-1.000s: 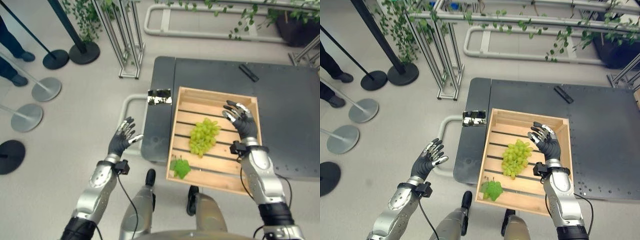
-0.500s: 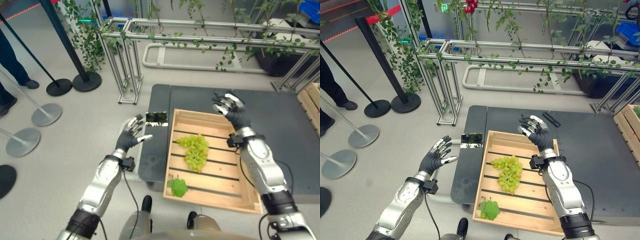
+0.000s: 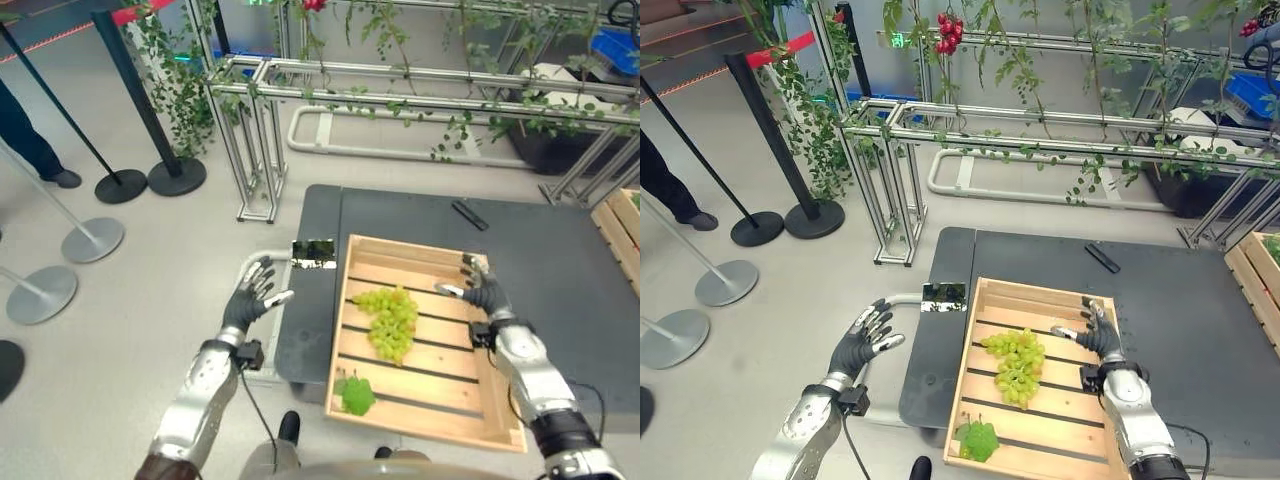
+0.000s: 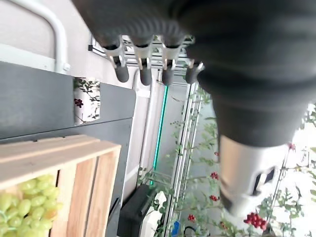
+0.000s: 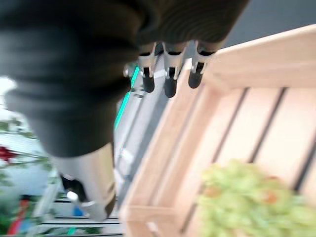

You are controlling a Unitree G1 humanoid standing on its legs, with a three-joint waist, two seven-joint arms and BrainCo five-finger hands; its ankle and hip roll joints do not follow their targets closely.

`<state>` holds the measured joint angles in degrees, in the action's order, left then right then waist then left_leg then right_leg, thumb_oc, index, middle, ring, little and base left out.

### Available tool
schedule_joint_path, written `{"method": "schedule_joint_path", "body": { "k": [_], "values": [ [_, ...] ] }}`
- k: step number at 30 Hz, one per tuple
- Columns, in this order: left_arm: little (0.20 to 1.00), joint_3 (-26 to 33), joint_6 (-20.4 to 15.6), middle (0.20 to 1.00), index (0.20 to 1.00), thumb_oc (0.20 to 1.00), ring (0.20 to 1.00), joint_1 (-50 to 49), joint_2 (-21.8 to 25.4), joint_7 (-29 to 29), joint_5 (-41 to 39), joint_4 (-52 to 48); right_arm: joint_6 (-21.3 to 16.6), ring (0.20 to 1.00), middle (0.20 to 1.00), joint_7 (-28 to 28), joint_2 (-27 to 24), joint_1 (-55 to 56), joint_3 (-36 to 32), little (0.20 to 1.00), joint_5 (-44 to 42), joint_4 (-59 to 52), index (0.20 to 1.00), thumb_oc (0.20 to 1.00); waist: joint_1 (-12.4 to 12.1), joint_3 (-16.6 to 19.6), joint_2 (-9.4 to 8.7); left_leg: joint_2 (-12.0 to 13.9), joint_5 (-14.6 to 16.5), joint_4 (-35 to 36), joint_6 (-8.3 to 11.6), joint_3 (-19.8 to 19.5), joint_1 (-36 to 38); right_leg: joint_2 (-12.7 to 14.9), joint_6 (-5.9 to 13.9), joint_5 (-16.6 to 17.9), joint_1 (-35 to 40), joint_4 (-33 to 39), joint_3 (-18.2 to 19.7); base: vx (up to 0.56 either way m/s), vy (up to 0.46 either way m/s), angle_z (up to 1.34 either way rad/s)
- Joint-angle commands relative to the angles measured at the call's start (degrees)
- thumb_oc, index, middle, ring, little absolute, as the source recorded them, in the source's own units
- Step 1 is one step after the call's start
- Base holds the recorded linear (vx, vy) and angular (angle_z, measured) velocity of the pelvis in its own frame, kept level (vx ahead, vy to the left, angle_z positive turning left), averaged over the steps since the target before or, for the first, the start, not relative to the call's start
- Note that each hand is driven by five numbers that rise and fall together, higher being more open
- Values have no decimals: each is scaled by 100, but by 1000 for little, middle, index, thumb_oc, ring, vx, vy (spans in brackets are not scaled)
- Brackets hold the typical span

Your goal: Pick up the fruits from the basket on one side to the basket on the other side

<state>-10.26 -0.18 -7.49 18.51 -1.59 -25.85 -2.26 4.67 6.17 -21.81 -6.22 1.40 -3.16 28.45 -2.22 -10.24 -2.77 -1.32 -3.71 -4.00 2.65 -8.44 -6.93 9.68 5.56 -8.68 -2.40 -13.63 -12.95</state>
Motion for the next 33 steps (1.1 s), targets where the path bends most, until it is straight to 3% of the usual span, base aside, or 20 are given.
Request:
{"method": "schedule_joint_path", "body": {
  "k": [1,12,23,33],
  "values": [
    [1000,95,-204,1000,1000,1000,1000,-48,33,82,-210,-705,-119,1000,1000,256,-41,-654,109,1000,163,392,1000,1000,-109,-47,-68,-24,412,128,-119,203,-128,271,180,-63,-288,-213,-35,-38,6,8],
    [1000,-298,-186,1000,1000,1000,1000,127,217,14,-297,-785,-44,1000,1000,725,323,-1777,471,1000,-143,2855,1000,1000,-406,-691,-33,-131,355,-8,-139,113,-385,356,150,-26,-511,-407,-75,-50,6,8],
    [1000,-530,-287,1000,1000,1000,1000,564,270,-287,-348,-754,-74,1000,1000,969,272,-2678,652,1000,-444,3430,1000,1000,-573,-1570,168,-112,264,-299,-117,130,-845,436,60,-37,-984,-699,-20,-53,15,2],
    [1000,-783,-385,1000,1000,1000,1000,1025,137,-547,-371,-557,-173,1000,1000,1194,320,-3010,642,1000,-722,3443,1000,1000,-598,-1955,265,-122,225,-403,-111,96,-1100,482,36,-19,-1229,-780,4,-4,1,1]
  ]
}}
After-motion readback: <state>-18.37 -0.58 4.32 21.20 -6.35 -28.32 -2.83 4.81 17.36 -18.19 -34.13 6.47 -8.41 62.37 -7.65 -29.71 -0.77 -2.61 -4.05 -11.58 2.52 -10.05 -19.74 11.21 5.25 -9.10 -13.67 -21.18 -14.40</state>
